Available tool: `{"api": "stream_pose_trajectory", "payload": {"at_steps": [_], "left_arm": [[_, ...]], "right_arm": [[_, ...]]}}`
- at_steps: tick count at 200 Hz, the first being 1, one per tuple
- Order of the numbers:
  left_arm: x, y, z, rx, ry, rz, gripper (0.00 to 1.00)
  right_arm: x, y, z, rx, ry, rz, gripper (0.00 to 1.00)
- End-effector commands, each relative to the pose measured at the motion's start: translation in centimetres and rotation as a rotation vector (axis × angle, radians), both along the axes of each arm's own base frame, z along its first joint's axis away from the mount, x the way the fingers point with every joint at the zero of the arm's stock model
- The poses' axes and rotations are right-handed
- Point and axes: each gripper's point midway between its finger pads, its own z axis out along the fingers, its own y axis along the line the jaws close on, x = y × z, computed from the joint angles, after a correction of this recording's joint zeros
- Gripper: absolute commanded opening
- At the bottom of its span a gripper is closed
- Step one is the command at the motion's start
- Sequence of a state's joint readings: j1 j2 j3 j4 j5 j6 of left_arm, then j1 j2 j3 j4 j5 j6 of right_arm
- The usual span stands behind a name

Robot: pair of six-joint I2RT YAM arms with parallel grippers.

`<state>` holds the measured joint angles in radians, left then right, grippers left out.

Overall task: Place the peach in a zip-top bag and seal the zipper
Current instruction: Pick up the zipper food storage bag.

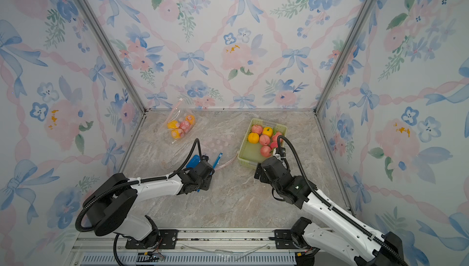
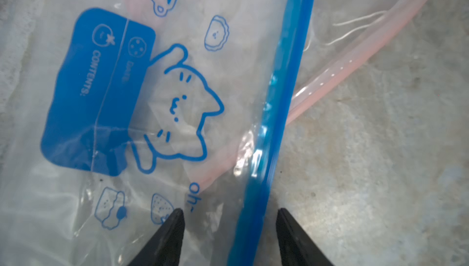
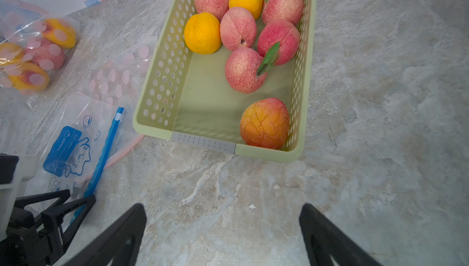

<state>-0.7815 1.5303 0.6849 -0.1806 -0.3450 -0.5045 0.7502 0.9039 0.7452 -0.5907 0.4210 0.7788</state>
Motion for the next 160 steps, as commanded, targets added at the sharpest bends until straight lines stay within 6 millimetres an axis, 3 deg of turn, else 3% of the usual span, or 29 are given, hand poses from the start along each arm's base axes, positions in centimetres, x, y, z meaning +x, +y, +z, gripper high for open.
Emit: {"api": "stream_pose_trajectory", "payload": {"at_steps": [1, 36, 55, 96, 160], "left_arm": [[-0.1, 0.6, -1.3, 0.044, 0.03, 0.002, 0.52], [-0.7, 0.9, -2.5, 0.049, 0.073, -0.005, 0.14], [-0.9, 0.5, -2.7, 0.03, 0.088, -0.014, 0.01], [-1.7, -1.0, -0.8, -0.072, 0.096, -0.057, 0.0], [-2.9, -2.7, 4.7, -0.274, 0.031, -0.137, 0.0]], "right_arm": [[-0.3, -0.3, -0.8, -0.027, 0.016, -0.013, 0.96], [-0.4, -0.5, -0.8, -0.028, 0.016, -0.021, 0.96], [-0.3, -0.5, -1.0, -0.034, 0.023, -0.023, 0.96], [-0.4, 0.2, -1.5, -0.051, 0.064, -0.003, 0.96], [-0.1, 4.5, -2.0, 0.077, 0.065, 0.11, 0.96]]}}
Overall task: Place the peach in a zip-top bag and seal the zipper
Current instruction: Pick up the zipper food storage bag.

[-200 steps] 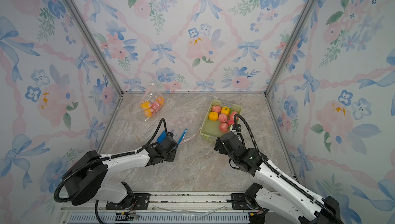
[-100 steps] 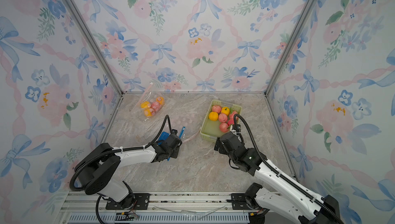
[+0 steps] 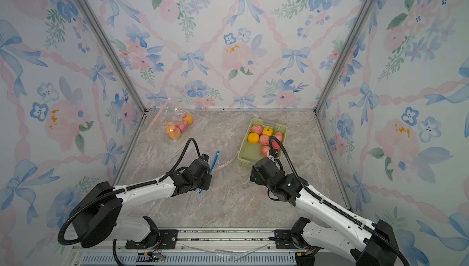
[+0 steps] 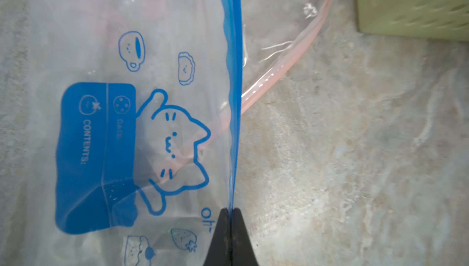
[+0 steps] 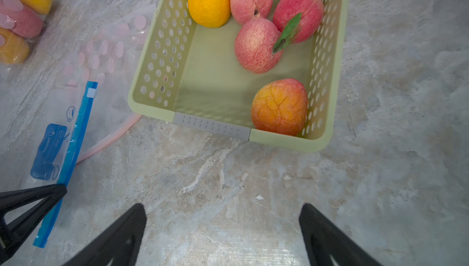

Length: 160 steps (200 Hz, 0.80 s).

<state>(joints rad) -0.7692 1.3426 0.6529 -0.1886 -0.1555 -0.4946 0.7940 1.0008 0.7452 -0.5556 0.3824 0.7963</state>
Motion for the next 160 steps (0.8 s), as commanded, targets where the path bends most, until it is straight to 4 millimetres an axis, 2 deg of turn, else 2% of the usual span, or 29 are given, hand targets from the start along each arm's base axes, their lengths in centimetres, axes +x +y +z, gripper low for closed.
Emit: {"api": "stream_pose_trajectory", "payload": {"at_steps": [1, 31, 70, 85, 131, 160], "left_arm": [[-1.3, -0.5, 0.9, -0.061, 0.022, -0.046, 0.0], [-1.7, -1.1, 2.4, -0.124, 0.012, -0.067, 0.0], [-2.0, -1.7, 3.5, -0.206, -0.009, -0.081, 0.0], [-2.1, -1.9, 3.9, -0.242, -0.023, -0.095, 0.0], [-2.8, -2.9, 5.6, -0.357, -0.063, -0.158, 0.0], [-3.1, -3.2, 7.0, -0.416, -0.092, -0.183, 0.0]], "right_arm": [[0.1, 2.2, 0.1, 0.094, -0.001, 0.052, 0.96], [0.4, 5.0, 1.1, 0.214, -0.019, 0.128, 0.96], [0.5, 7.5, 1.7, 0.353, -0.033, 0.179, 0.96], [0.6, 8.7, 2.1, 0.415, -0.035, 0.203, 1.0], [1.2, 11.8, 2.9, 0.532, -0.035, 0.256, 0.8], [1.4, 13.9, 2.6, 0.58, -0.022, 0.296, 0.63]]}}
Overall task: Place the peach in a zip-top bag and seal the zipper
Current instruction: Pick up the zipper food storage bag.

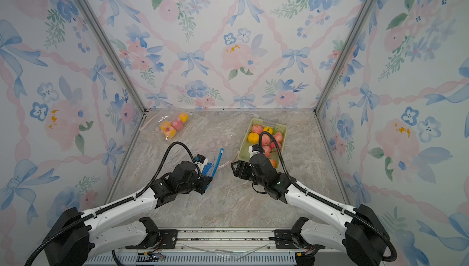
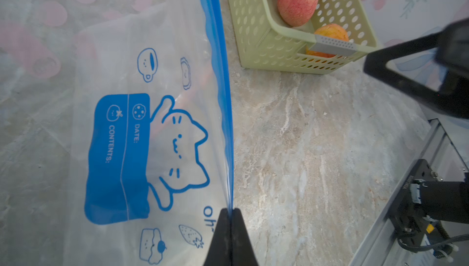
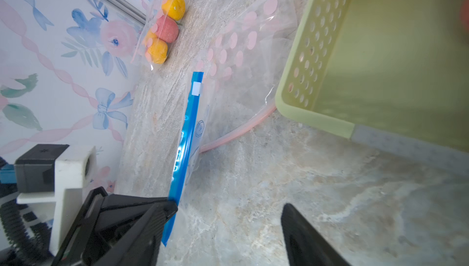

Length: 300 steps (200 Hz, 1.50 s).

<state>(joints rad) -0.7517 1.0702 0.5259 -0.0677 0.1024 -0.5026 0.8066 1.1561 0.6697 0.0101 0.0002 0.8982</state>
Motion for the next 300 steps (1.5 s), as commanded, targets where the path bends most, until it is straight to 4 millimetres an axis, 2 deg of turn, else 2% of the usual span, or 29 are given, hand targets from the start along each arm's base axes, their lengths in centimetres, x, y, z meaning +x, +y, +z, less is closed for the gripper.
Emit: {"api": "stream_pose_trajectory", "payload": {"at_steps": [1, 12, 43, 144, 187, 258, 300], "left_arm": [[-0.1, -0.7, 1.9, -0.096, -0.032, -0.028, 0.0], [-0.4, -0.9, 2.3, -0.128, -0.036, -0.042, 0.0], [-1.3, -1.4, 3.4, -0.199, -0.043, -0.087, 0.0], [-2.3, -1.9, 4.7, -0.259, -0.062, -0.151, 0.0], [-2.2, -2.0, 4.6, -0.264, -0.052, -0.147, 0.0], [-2.1, -2.6, 5.5, -0.31, -0.056, -0.163, 0.0], [-2.3, -3.0, 6.0, -0.33, -0.059, -0.19, 0.0]], "right_arm": [[-0.1, 2.7, 1.2, 0.102, -0.018, 0.061, 0.62], [0.1, 3.4, 1.1, 0.132, -0.014, 0.071, 0.55], [0.4, 4.4, 0.4, 0.152, 0.004, 0.09, 0.45], [0.1, 7.4, 1.6, 0.186, -0.015, 0.182, 0.35], [0.0, 7.5, 2.2, 0.192, -0.023, 0.194, 0.32], [-1.1, 5.6, 3.7, 0.233, -0.059, 0.174, 0.32], [-0.9, 5.3, 3.9, 0.237, -0.067, 0.17, 0.32]]}}
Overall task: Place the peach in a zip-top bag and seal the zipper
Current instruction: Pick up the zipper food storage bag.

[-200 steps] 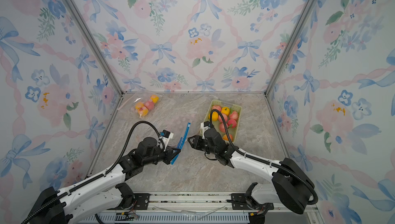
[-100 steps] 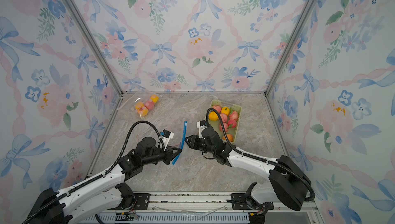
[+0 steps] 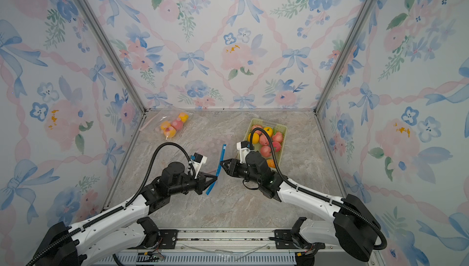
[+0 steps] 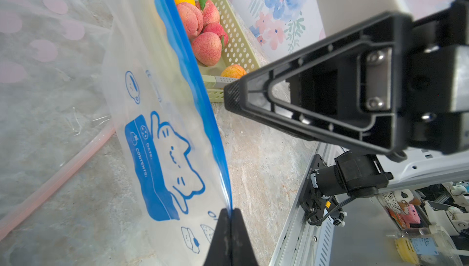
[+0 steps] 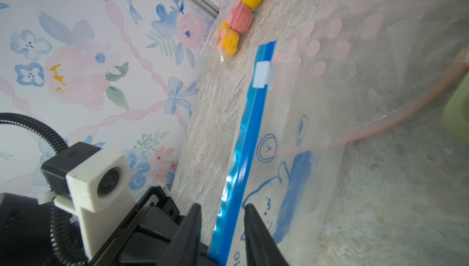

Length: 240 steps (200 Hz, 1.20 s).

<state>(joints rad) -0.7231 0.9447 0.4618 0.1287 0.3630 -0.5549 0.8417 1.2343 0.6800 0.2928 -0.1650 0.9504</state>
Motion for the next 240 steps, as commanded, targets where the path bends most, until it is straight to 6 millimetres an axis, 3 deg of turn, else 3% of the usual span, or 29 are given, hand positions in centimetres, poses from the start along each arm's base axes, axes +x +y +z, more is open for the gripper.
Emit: {"api": "stream_pose_trajectory", "payload": {"at_steps": [1, 74, 152, 202, 240], "left_arm": [[-0.2, -0.3, 0.5, -0.03, 0.0, -0.025, 0.0], [-1.6, -1.4, 0.1, -0.021, 0.03, -0.141, 0.0], [-0.4, -1.2, -0.2, 0.065, -0.013, -0.123, 0.0], [0.5, -1.7, 0.1, 0.063, -0.027, -0.111, 0.0], [0.3, -1.8, 0.6, 0.049, -0.044, -0.116, 0.0]], "right_arm": [[-0.2, 0.0, 0.0, 0.002, -0.014, 0.009, 0.32], [0.6, -0.2, -0.3, -0.013, -0.005, 0.006, 0.29], [0.3, -0.7, -0.6, -0.133, 0.001, -0.024, 0.0], [0.1, -0.4, -0.2, -0.146, 0.001, -0.031, 0.0], [0.2, -2.5, -0.1, -0.122, 0.014, -0.075, 0.17]]}}
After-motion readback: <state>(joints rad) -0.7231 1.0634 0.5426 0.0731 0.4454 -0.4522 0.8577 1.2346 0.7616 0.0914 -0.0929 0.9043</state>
